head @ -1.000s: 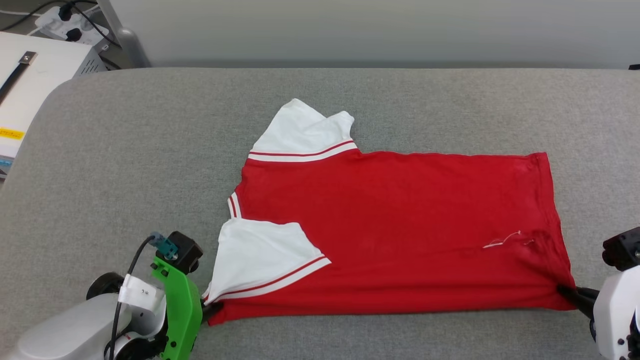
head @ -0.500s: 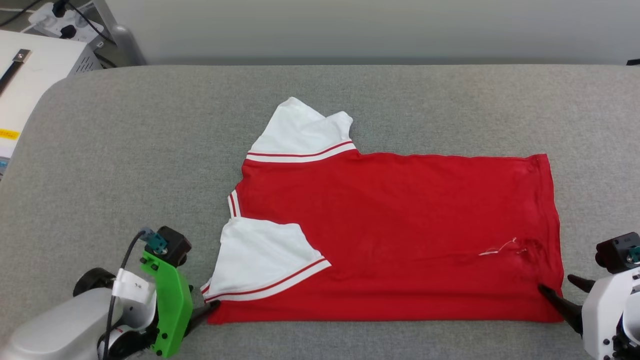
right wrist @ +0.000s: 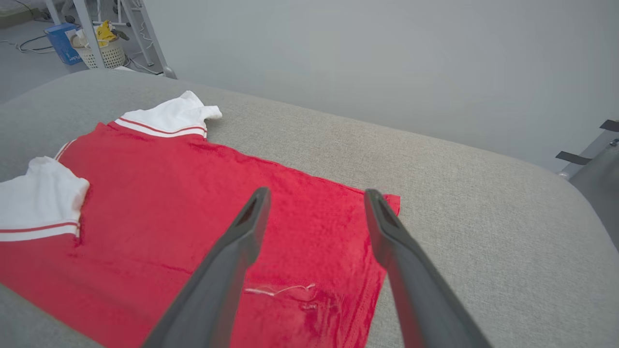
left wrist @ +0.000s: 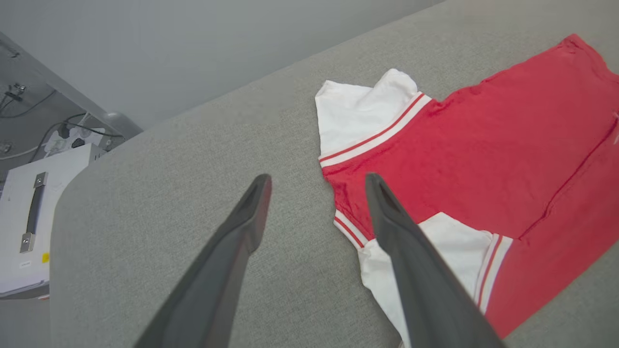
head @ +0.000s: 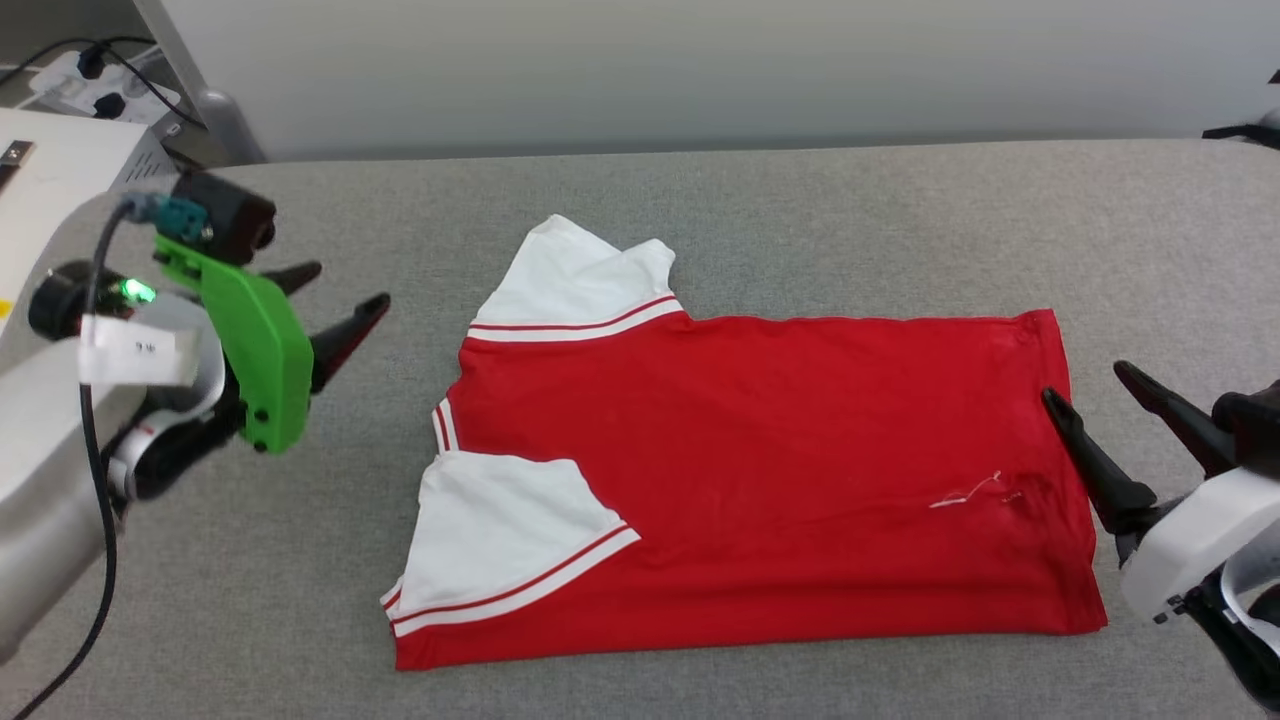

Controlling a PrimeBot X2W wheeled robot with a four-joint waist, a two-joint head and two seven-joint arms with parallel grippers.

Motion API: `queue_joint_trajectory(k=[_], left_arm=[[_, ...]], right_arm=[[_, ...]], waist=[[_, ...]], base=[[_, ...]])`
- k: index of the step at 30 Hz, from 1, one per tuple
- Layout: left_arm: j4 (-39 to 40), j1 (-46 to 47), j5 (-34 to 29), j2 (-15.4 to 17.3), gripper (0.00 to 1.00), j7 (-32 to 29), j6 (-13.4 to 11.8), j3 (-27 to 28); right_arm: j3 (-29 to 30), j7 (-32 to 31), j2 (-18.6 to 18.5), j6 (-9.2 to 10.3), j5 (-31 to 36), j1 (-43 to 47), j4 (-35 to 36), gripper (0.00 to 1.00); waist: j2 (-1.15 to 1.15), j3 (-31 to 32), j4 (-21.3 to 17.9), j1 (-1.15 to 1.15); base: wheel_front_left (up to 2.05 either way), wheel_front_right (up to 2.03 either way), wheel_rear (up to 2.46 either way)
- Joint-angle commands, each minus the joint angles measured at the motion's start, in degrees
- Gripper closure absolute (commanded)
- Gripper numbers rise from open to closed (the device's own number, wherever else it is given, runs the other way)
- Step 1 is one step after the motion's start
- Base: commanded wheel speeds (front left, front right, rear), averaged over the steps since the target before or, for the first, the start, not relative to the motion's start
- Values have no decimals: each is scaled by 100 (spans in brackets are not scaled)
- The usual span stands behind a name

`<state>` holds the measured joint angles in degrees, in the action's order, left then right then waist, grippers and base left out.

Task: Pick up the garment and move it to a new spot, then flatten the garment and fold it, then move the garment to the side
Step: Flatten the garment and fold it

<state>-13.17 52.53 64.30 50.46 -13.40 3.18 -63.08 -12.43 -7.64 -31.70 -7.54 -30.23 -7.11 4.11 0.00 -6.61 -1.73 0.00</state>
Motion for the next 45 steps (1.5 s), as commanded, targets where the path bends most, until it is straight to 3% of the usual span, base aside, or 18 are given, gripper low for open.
queue_joint_trajectory(k=[1,8,12,19,25,39,40,41,45], left_arm=[[-100,267,-98,-141,0,31,-18,69],[-973,1498,-200,-783,0,-353,143,274],[-1547,2053,236,-1097,0,-1114,256,371],[-2263,2977,432,-1388,0,-2279,358,273],[-2541,3304,248,-1562,0,-2721,409,-52],[-2654,2983,-138,-1500,0,-2734,429,-847],[-2628,2953,-110,-1504,58,-2734,429,-863],[-2596,2935,-134,-1500,100,-2732,430,-890],[-2544,2927,-180,-1468,100,-2503,430,-936]], right_arm=[[120,112,190,5,128,-58,111,0],[545,376,941,5,742,-97,618,0],[509,373,1112,5,905,-214,786,0],[397,446,1289,5,1011,-497,888,0],[334,580,1362,5,1059,-678,822,0],[170,756,1420,5,1051,-1003,556,0],[179,754,1409,5,1029,-1021,540,0],[226,771,1405,5,993,-1054,524,0],[423,756,1281,5,869,-1256,463,0]], waist=[[0,-264,-121,0],[0,-1041,-409,0],[0,-1495,-623,0],[0,-2230,-949,0],[0,-2642,-1082,0],[0,-2933,-1120,0],[0,-2922,-1111,0],[0,-2901,-1100,0],[0,-2753,-1034,0]], base=[[0,0,0],[0,0,0],[0,0,0],[0,0,0],[0,0,0],[0,0,0],[0,0,0],[0,0,0],[0,0,0]])
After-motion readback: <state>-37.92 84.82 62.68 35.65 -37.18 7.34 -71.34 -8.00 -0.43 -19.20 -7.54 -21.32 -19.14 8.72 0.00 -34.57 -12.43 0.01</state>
